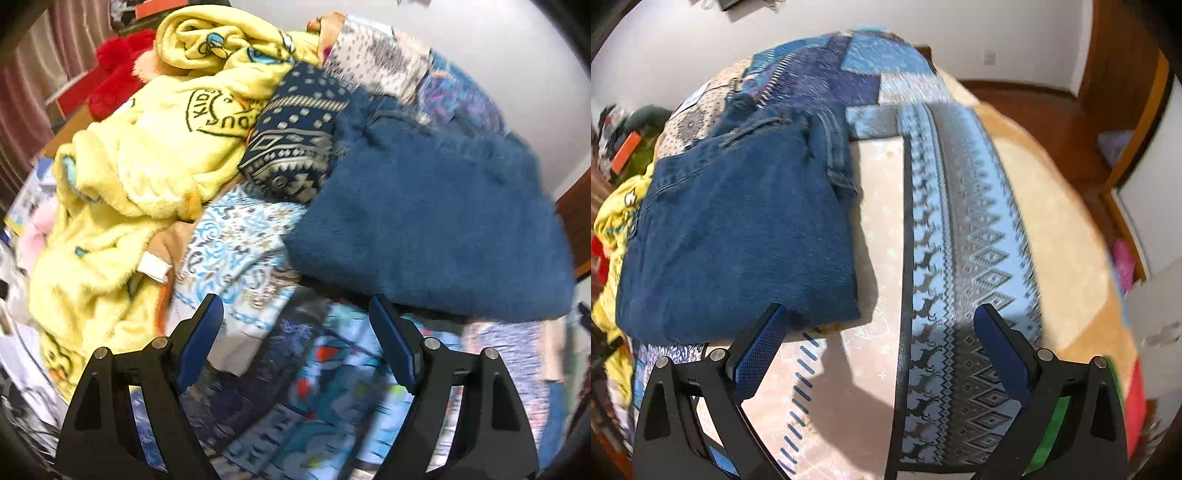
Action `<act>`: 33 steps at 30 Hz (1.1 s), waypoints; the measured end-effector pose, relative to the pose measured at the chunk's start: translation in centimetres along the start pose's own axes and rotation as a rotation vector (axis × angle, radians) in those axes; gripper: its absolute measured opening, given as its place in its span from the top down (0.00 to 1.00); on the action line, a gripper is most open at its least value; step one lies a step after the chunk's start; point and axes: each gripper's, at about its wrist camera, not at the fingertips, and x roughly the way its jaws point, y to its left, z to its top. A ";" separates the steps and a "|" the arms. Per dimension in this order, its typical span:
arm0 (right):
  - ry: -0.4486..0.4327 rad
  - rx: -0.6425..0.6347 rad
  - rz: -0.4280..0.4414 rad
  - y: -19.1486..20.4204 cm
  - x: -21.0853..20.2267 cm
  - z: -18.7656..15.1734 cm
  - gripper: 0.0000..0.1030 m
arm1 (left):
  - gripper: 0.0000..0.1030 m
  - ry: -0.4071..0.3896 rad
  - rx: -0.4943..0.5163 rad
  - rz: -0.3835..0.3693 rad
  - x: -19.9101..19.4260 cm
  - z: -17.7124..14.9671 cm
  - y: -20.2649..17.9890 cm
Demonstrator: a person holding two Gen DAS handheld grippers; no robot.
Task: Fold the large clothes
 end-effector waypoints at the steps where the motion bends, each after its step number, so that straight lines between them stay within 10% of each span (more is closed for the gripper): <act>1: -0.013 -0.009 0.006 0.1 -0.4 0.1 0.03 | 0.22 -0.004 -0.023 -0.045 -0.5 -0.1 0.0; 13: -0.092 -0.130 0.108 6.3 -0.6 0.9 0.03 | 0.22 0.152 -0.247 -0.459 5.5 0.2 -2.6; 24: -0.019 -0.156 0.098 7.6 2.5 0.0 0.03 | 0.31 0.063 -0.323 -0.536 10.8 4.0 -4.0; 33: 0.003 -0.179 0.080 8.7 1.3 -0.2 0.03 | 0.73 -0.050 -0.331 -0.482 7.8 5.0 -4.4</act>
